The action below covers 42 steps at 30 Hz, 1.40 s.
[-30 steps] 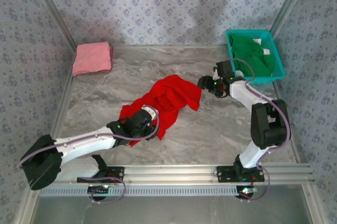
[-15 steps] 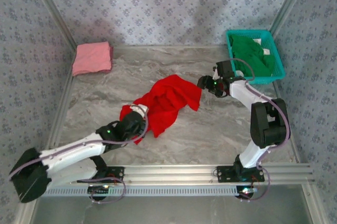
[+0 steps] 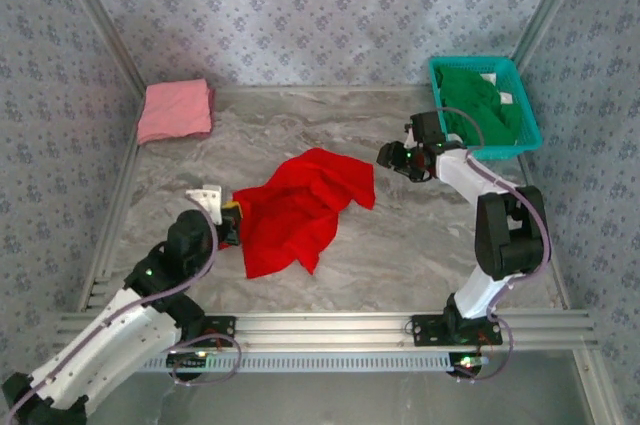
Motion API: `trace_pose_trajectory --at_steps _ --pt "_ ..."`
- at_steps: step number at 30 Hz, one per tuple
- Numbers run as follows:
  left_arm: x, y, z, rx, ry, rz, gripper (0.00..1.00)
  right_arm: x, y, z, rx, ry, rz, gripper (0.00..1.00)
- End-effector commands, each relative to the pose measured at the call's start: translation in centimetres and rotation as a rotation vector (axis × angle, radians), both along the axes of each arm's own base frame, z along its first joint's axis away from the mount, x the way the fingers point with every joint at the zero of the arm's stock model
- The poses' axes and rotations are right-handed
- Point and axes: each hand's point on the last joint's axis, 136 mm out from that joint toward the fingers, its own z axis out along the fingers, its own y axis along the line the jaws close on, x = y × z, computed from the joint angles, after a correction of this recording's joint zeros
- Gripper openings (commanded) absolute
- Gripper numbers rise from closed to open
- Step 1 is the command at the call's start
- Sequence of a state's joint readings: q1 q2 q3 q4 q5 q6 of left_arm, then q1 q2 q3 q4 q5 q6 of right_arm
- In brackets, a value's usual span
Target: Fold and stack the t-shirts
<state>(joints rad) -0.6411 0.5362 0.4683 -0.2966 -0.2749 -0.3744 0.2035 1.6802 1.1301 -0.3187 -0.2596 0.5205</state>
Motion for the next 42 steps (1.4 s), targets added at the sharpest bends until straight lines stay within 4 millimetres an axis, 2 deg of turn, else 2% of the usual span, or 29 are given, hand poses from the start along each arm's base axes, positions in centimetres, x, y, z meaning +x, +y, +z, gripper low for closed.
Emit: trace_pose_trajectory --at_steps 1,7,12,18,20,23,26,28,32,34,37,42 --pt "0.3 -0.8 0.2 0.007 0.026 -0.057 0.0 -0.3 1.1 -0.8 0.022 0.053 0.025 0.61" --pt "1.4 -1.0 -0.2 0.037 0.036 -0.055 0.0 -2.1 4.0 -3.7 0.079 0.166 0.082 0.62" --pt "1.9 0.0 -0.5 0.039 0.039 -0.008 0.0 -4.2 4.7 -6.2 0.092 0.226 0.082 0.62" --pt "2.5 1.0 -0.4 0.023 0.035 0.039 0.0 -5.6 5.7 -7.2 0.104 0.252 0.1 0.58" --pt "2.6 1.4 -0.5 0.028 0.031 0.057 0.0 -5.5 5.9 -7.5 0.119 0.256 0.091 0.51" --pt "2.9 2.1 -0.2 0.028 0.014 0.093 0.0 -5.3 6.5 -7.3 0.165 0.254 0.084 0.32" --pt "3.2 2.6 0.4 0.023 -0.011 0.122 0.0 -4.7 6.3 -6.4 0.17 0.218 0.063 0.1" --pt "3.4 2.9 1.0 0.026 -0.027 0.136 0.0 -4.2 5.5 -5.0 0.164 0.171 0.039 0.01" --pt "3.2 3.7 2.8 0.053 -0.075 0.153 0.0 -3.9 3.3 -0.7 0.136 0.071 0.017 0.0" --pt "2.8 4.2 4.6 0.084 -0.113 0.153 0.0 -4.2 2.4 2.6 0.133 0.001 0.008 0.0" --pt "1.8 5.0 8.5 0.135 -0.198 0.142 0.0 -5.3 0.9 8.6 0.088 -0.166 0.042 0.0" --pt "-0.2 4.8 14.9 0.196 -0.319 0.044 0.0 -8.6 -0.7 19.3 0.078 -0.452 0.067 0.0"
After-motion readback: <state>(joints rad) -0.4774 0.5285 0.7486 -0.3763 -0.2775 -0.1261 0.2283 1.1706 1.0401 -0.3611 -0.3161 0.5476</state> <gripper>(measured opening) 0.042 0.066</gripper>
